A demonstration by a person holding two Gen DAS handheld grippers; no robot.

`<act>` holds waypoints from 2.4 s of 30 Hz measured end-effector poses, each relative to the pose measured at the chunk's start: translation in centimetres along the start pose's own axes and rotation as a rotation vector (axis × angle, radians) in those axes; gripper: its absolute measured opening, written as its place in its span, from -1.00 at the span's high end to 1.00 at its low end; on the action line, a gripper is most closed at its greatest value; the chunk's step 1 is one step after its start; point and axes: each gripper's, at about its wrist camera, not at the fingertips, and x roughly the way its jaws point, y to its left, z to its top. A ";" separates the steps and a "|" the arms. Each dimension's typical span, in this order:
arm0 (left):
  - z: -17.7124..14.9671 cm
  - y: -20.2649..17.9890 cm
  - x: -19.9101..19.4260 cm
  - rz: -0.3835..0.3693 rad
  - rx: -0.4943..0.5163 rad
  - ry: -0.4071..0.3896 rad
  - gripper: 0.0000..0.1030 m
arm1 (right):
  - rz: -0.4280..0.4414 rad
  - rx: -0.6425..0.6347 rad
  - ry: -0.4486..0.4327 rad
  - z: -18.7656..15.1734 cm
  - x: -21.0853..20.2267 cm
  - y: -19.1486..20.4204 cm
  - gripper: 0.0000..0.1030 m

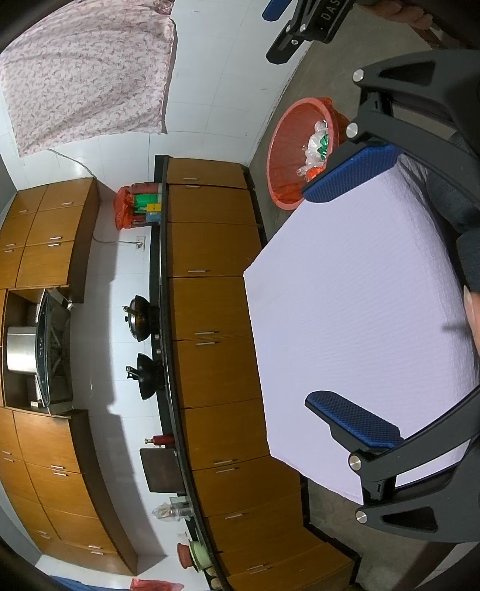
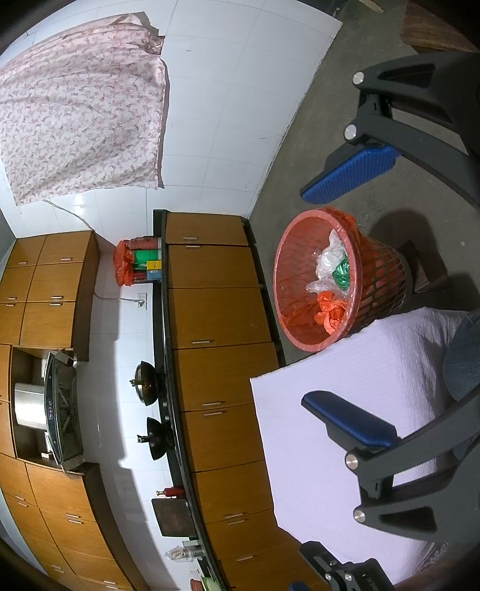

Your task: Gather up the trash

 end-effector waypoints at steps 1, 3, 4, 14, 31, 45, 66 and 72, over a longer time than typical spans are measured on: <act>0.0 0.0 0.0 0.001 0.000 0.000 -0.96 | 0.000 0.001 0.001 0.0 0.0 -0.1 -0.92; 0.0 0.0 0.0 0.000 0.000 0.000 -0.96 | 0.000 0.001 0.001 0.0 0.0 0.0 -0.92; 0.0 0.0 0.0 0.000 0.000 0.000 -0.96 | 0.000 0.001 0.001 0.0 0.0 0.0 -0.92; -0.1 0.1 0.1 0.001 -0.002 0.002 -0.96 | 0.000 0.002 0.002 0.1 0.0 0.0 -0.92; -0.2 0.0 0.0 0.000 -0.001 0.004 -0.96 | 0.001 0.002 0.002 0.2 0.0 -0.2 -0.92; -0.8 0.0 -0.1 0.003 -0.006 0.009 -0.96 | 0.000 0.005 0.005 -0.2 -0.1 0.0 -0.92; -0.9 -0.2 0.1 0.014 -0.010 0.015 -0.96 | -0.001 0.005 0.007 -0.3 -0.2 0.2 -0.92; -0.8 -0.2 0.2 0.012 -0.016 0.022 -0.96 | -0.002 0.006 0.007 -0.5 -0.2 0.3 -0.92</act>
